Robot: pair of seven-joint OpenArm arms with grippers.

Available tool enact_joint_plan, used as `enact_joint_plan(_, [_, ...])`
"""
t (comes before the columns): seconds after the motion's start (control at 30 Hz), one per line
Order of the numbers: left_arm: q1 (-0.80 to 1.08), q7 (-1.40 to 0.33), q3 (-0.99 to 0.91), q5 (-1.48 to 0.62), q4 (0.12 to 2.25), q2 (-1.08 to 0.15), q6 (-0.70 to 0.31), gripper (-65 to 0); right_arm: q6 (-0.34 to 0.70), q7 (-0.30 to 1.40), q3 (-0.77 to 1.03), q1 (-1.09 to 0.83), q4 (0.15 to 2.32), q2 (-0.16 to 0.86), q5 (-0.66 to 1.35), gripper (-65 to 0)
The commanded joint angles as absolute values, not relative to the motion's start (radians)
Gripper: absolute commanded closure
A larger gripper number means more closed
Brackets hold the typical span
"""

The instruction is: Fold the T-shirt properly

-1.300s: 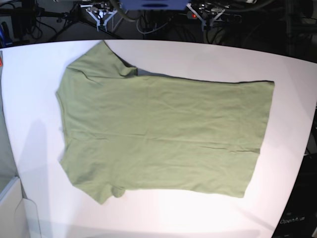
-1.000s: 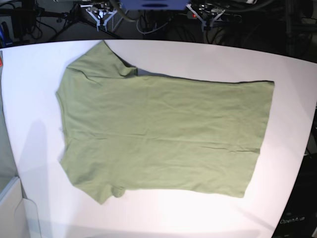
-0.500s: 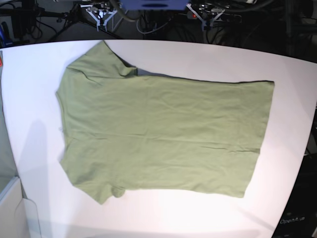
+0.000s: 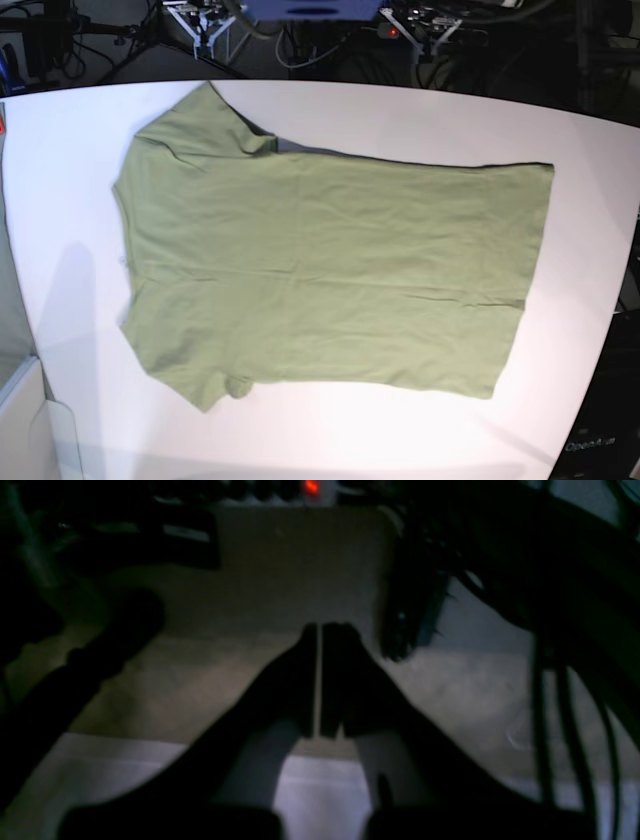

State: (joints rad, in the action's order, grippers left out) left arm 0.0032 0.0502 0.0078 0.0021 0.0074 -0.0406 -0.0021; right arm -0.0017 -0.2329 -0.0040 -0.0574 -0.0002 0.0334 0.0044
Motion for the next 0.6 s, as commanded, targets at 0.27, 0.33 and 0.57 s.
enact_joint_plan(0.27, [0.067, 0.355, 0.004, -0.005, 0.001, -0.051, -0.004, -1.6, -0.004, -0.53, -0.002, -0.168, 0.0, 0.036, 0.008, 0.0])
enact_joint_plan(0.33, [0.091, 0.418, 0.004, -0.005, 0.001, -0.051, -0.005, -1.6, -0.004, -0.628, -0.002, -0.203, 0.0, 0.036, 0.008, 0.0])
enact_joint_plan(0.57, [0.189, 0.716, -0.025, -0.042, 0.0, -0.079, -0.18, -1.4, -0.004, -1.009, -0.002, -0.337, 0.0, 0.039, 0.008, 0.0])
